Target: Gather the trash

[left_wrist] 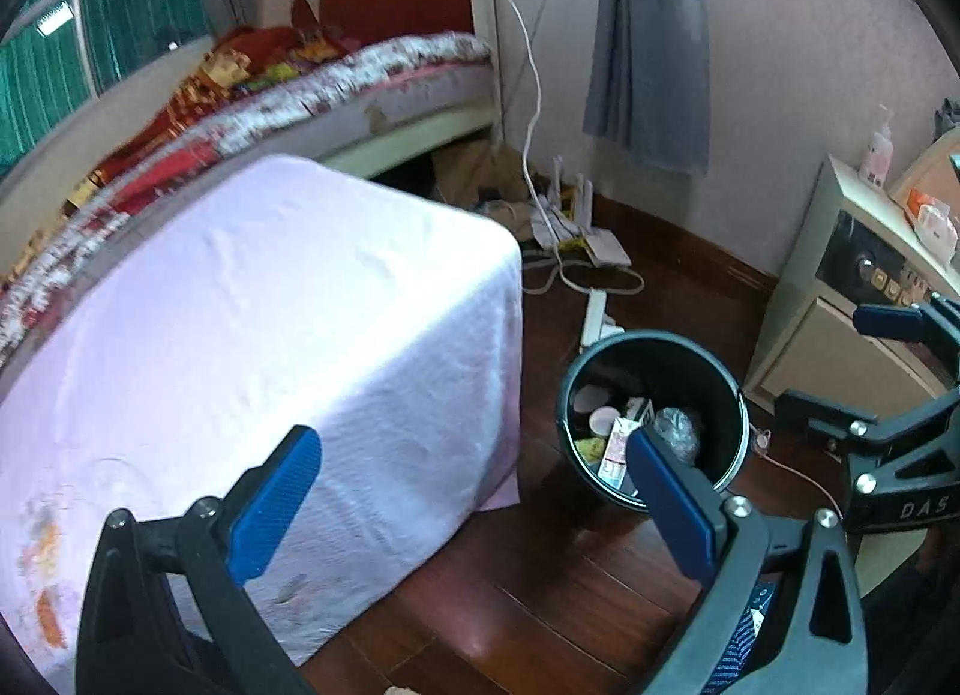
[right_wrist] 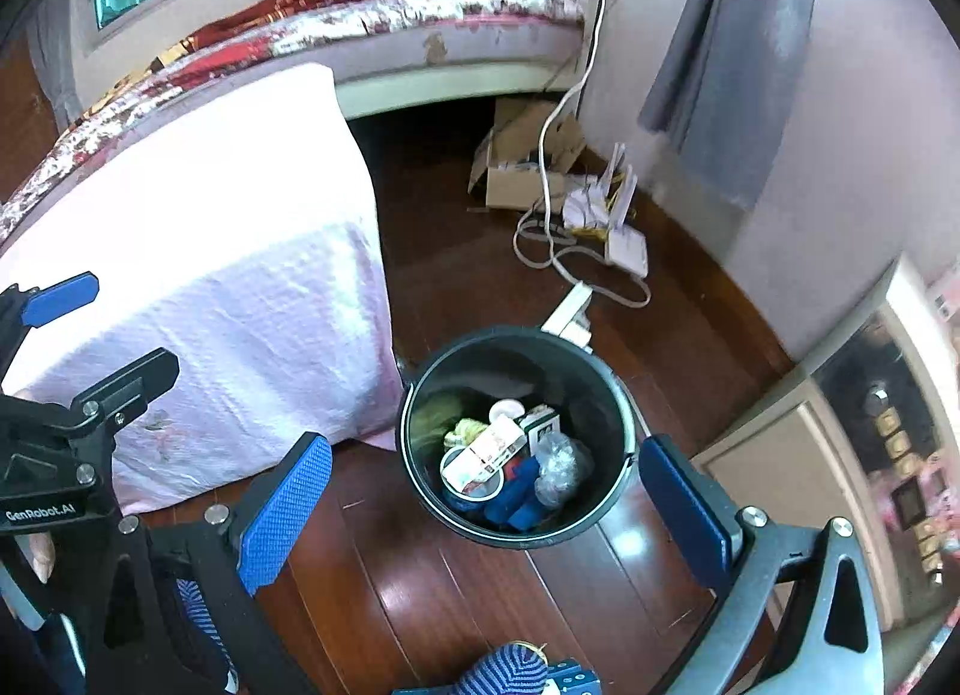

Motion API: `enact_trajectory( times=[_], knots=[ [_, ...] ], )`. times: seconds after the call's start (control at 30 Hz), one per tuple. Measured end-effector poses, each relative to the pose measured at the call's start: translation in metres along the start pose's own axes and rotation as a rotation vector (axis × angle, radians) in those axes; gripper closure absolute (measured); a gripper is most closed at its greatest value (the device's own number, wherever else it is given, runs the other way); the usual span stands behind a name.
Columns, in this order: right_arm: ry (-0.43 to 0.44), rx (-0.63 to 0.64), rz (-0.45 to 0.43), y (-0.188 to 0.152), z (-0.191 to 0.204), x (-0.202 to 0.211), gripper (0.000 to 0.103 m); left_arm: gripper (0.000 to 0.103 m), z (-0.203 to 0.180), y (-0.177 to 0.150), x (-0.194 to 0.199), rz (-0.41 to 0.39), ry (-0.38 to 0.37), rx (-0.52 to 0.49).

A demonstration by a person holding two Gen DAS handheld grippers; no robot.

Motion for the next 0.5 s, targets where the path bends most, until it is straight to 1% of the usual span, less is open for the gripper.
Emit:
enact_trajectory(
  times=[0.1, 0.17, 0.3, 0.5],
  knots=[
    [-0.020, -0.008, -0.036, 0.006, 0.003, 0.027, 0.000, 0.001, 0.002, 0.000, 0.024, -0.031, -0.015, 0.013],
    [-0.039, -0.009, -0.059, 0.010, 0.006, 0.043, 0.000, 0.001, 0.004, 0.003, 0.037, -0.054, -0.011, 0.021],
    [-0.056, -0.023, -0.090, 0.013, 0.012, 0.067, 0.000, 0.001, 0.007, 0.007, 0.054, -0.077, -0.016, 0.040],
    [-0.070, -0.031, -0.119, 0.005, 0.020, 0.095, 0.000, 0.001, 0.008, 0.010, 0.075, -0.141, -0.014, 0.049]
  ],
)
Point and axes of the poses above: each gripper's, at about its wrist camera, not at the fingertips, and x roughly against the way its jaws point, z to its left, y to its top, the point moved 5 cm from there along -x, roughly the way its jaws point, and after that the axes turned 13 degrees about x, right-handed, at the moved point
